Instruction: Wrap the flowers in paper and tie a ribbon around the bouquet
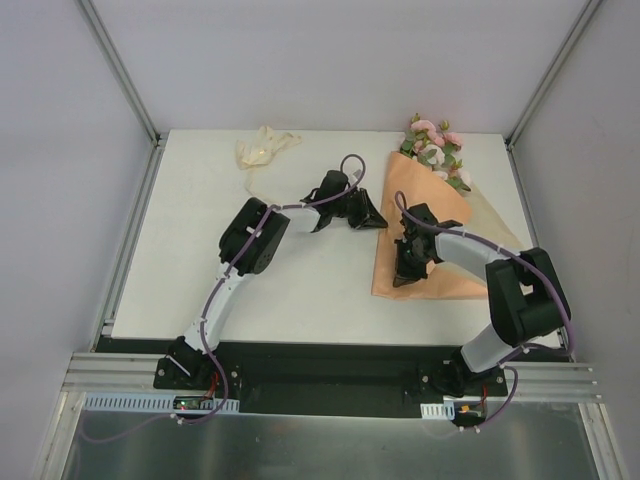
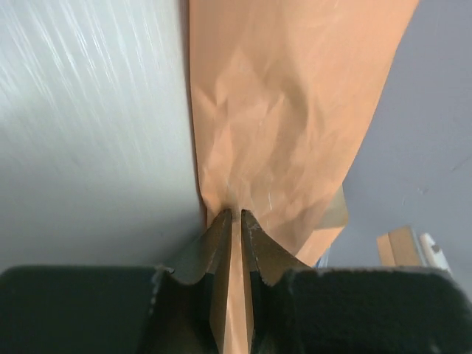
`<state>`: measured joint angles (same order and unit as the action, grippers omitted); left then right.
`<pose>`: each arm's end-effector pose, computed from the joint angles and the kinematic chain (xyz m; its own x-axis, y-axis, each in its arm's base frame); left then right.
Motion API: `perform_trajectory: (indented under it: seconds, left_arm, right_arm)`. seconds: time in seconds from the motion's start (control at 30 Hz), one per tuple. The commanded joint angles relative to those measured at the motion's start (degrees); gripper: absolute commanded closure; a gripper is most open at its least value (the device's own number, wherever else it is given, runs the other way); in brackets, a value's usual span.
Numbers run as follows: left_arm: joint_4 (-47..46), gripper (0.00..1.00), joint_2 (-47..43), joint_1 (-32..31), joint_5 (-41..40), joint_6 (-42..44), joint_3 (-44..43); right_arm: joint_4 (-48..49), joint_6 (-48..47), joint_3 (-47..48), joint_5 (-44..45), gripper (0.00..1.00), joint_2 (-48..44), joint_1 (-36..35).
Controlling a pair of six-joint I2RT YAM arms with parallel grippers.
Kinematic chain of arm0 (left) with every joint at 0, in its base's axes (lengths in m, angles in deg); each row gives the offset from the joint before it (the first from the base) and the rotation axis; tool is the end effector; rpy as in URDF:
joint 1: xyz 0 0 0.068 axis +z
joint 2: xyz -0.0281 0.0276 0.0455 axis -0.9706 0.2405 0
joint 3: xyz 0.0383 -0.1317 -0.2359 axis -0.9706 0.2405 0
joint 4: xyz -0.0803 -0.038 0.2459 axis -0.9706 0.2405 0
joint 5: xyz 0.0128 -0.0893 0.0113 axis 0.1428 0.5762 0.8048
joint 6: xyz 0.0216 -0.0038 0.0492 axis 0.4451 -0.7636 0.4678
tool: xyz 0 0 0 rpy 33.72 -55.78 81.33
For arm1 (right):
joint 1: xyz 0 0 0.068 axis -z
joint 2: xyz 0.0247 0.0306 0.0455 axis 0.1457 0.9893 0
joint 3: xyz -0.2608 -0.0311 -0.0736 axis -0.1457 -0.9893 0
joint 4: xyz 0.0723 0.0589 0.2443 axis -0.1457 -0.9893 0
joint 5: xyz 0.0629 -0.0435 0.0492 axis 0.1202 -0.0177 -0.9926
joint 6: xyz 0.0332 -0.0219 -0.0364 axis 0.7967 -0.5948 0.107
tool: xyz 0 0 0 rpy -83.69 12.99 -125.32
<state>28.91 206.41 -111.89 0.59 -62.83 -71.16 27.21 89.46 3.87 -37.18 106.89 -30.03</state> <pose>0.4245 -0.3336 0.1012 -0.9451 -0.1451 -0.2929 0.2337 0.3265 -0.9158 0.2642 0.1109 0.1593 -0.9223 -0.1959 -0.3331 -0.2726 0.9408 0.2016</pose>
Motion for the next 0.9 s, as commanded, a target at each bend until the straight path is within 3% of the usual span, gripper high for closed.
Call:
perform_trajectory:
  seconds: [0.0,0.2,0.63,0.77,0.87]
  left_arm:
    - [-0.19,0.9,1.91,1.27,-3.78,-1.03,-4.02]
    - [1.3,0.88,4.37,3.55,-7.91,-1.47,-8.05]
    - [4.82,0.83,17.73,5.22,-8.0,-5.77,-30.37]
    - [5.26,0.81,14.14,6.28,-4.41,-3.85,-29.51]
    - [5.87,0.76,5.1,6.46,-0.37,1.14,-21.27]
  right_arm:
    - [-2.88,-1.83,2.9,0.56,0.99,1.15,-0.15]
    - [-3.41,-2.0,4.4,-0.76,0.99,3.08,-0.06]
    - [-4.81,-3.06,4.84,-1.99,0.99,3.18,0.64]
    - [-5.08,-4.29,4.67,-2.08,0.99,2.12,1.61]
    - [-5.08,-5.43,4.32,-2.96,0.99,1.51,2.93]
